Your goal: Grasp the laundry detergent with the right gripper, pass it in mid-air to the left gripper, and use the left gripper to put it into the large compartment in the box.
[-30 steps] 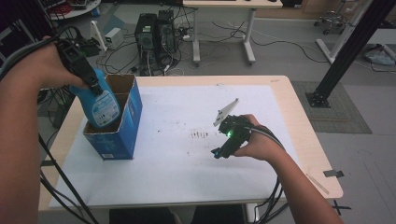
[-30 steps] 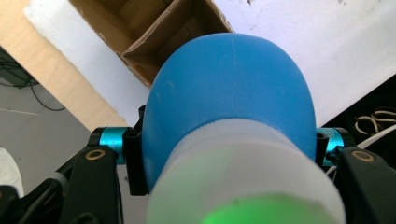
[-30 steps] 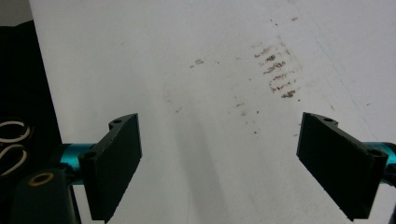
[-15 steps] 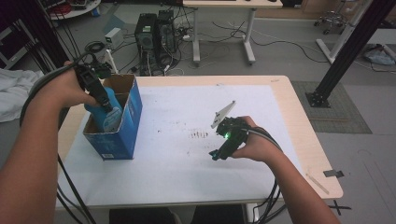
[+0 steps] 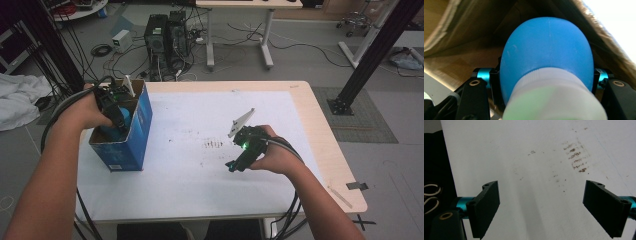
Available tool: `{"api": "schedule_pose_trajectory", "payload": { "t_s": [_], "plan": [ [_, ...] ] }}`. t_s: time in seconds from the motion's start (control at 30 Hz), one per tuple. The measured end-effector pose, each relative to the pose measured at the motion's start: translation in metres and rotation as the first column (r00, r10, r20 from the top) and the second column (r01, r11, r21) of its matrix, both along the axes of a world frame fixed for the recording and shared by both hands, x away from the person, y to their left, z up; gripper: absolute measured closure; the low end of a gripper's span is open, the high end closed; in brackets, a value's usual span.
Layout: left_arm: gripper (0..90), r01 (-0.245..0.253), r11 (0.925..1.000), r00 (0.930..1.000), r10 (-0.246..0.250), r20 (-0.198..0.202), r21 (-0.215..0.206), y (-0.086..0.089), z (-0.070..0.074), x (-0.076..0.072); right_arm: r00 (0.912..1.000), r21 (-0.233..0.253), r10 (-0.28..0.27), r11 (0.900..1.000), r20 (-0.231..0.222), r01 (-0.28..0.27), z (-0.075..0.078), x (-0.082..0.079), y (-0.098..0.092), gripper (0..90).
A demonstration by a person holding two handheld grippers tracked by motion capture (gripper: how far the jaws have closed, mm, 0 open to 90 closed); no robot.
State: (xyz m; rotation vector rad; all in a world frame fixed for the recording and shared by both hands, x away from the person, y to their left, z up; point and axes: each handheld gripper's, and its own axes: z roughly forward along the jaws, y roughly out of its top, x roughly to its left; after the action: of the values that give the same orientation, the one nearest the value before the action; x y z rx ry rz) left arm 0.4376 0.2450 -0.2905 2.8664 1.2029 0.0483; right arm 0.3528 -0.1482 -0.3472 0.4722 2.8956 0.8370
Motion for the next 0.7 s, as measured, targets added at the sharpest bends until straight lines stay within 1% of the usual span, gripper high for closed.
{"api": "schedule_pose_trajectory", "payload": {
  "t_s": [0.03, 0.1, 0.27, 0.47, 0.5, 0.53, 0.57, 0.63, 0.67, 0.7],
  "plan": [
    [38.1, -0.004, 1.0, 1.0, 0.004, -0.003, -0.001, -0.0003, -0.0054, 0.0004, 1.0, 0.002, -0.003, 1.0, 0.0, 0.003, -0.0007, -0.0001, 0.0005, 13.3],
    [38.0, -0.001, 1.0, 1.0, 0.001, 0.0, -0.009, 0.0004, -0.0081, 0.0014, 1.0, 0.005, -0.002, 1.0, 0.002, 0.002, -0.0008, -0.0003, 0.0015, 13.3],
    [38.0, 0.001, 0.9999, 1.0, -0.001, 0.003, -0.014, 0.0003, -0.0081, 0.0018, 1.0, 0.001, 0.003, 1.0, -0.002, -0.003, -0.0012, -0.0008, 0.0037, 13.3],
    [37.7, -0.001, 0.9999, 1.0, 0.001, -0.003, -0.013, 0.0016, -0.0087, 0.0018, 1.0, 0.0, -0.001, 1.0, -0.005, 0.001, -0.0024, -0.0003, 0.0035, 13.3],
    [37.5, -0.001, 0.9997, 1.0, 0.001, -0.003, -0.024, 0.0013, -0.0088, 0.0011, 1.0, 0.004, -0.001, 1.0, -0.002, 0.001, -0.0022, -0.0005, 0.0035, 13.3],
    [37.5, -0.001, 0.9997, 1.0, 0.001, -0.003, -0.024, 0.0013, -0.0088, 0.0011, 1.0, 0.004, -0.001, 1.0, -0.002, 0.001, -0.0022, -0.0005, 0.0035, 13.3],
    [37.4, 0.006, 0.9995, 0.9999, -0.007, -0.014, -0.03, 0.0006, -0.0079, 0.0009, 1.0, 0.002, 0.0, 1.0, -0.002, 0.0, -0.0019, -0.0008, 0.0032, 13.3],
    [34.8, 0.003, 0.9999, 0.9999, -0.003, -0.014, -0.014, -0.0004, -0.007, 0.0, 1.0, 0.004, -0.001, 1.0, -0.002, 0.001, -0.0021, -0.001, 0.0028, 13.3],
    [34.1, 0.003, 0.9999, 0.9999, -0.003, -0.014, -0.014, -0.0004, -0.007, 0.0, 1.0, 0.004, -0.001, 1.0, -0.002, 0.001, -0.0021, -0.001, 0.0028, 13.3],
    [33.1, 0.008, 1.0, 0.9999, -0.008, -0.006, -0.003, -0.0005, -0.0048, -0.0002, 1.0, 0.007, -0.005, 1.0, -0.002, 0.005, -0.0019, -0.0015, 0.0024, 13.3]
  ]
}}
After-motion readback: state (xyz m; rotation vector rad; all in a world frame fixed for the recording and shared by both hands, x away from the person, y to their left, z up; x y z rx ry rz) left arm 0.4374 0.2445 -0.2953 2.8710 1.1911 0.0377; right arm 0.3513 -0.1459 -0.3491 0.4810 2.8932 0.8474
